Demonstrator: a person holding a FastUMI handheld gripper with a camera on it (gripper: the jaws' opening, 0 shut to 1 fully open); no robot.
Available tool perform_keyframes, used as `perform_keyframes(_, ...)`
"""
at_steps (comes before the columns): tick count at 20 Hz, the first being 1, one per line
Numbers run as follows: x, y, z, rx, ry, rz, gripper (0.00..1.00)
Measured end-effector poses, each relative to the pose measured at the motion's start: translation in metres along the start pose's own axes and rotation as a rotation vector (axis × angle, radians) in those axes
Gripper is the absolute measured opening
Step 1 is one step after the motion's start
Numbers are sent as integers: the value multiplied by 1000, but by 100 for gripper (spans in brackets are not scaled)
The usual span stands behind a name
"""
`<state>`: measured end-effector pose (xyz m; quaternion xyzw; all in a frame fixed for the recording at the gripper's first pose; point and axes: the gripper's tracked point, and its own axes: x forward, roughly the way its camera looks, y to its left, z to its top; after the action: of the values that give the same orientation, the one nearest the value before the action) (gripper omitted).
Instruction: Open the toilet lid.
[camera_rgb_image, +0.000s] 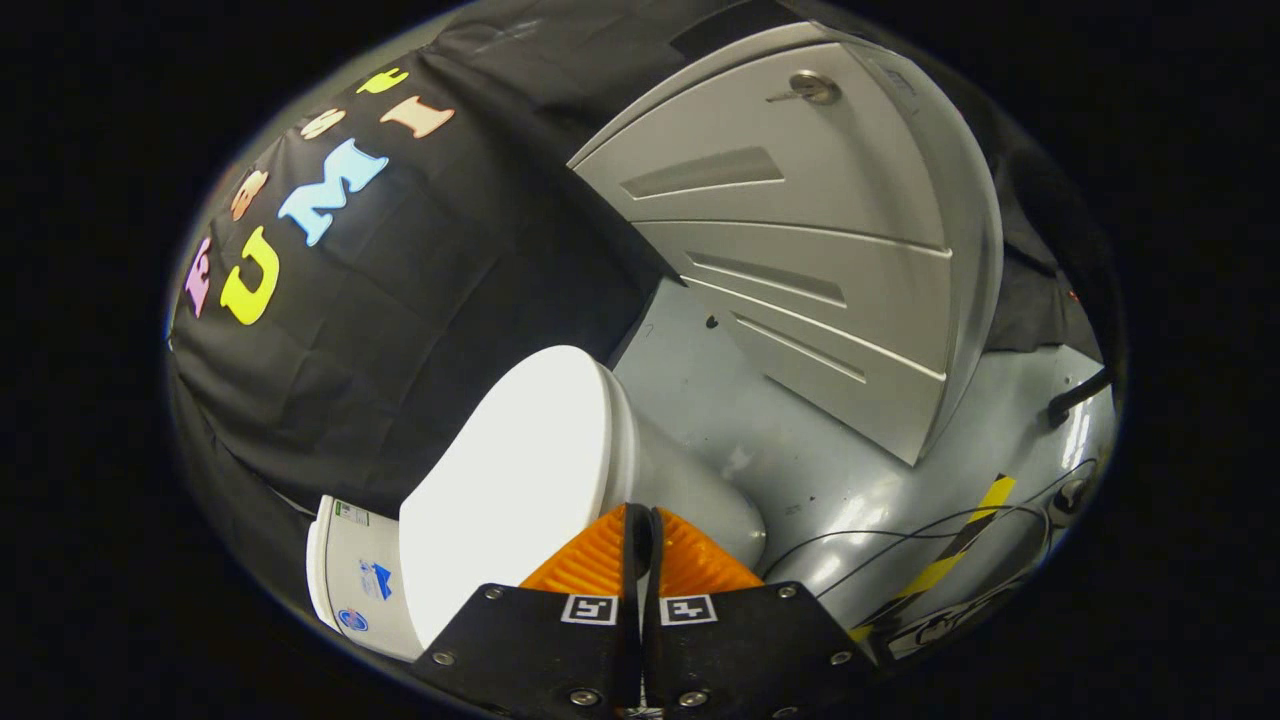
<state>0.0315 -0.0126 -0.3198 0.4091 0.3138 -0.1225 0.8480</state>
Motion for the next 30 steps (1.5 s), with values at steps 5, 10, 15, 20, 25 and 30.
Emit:
perform_keyframes(5,-1,3,1,-68,5,-16,1)
perform_keyframes(10,-10,11,8,-137,-8,-32,1)
perform_keyframes(15,-19,22,16,-153,-28,-42,1)
perform_keyframes(20,-36,36,25,-215,-55,-51,1)
perform_keyframes(25,-51,53,36,-287,-88,-62,1)
perform_keyframes(30,-68,79,47,-330,-124,-74,1)
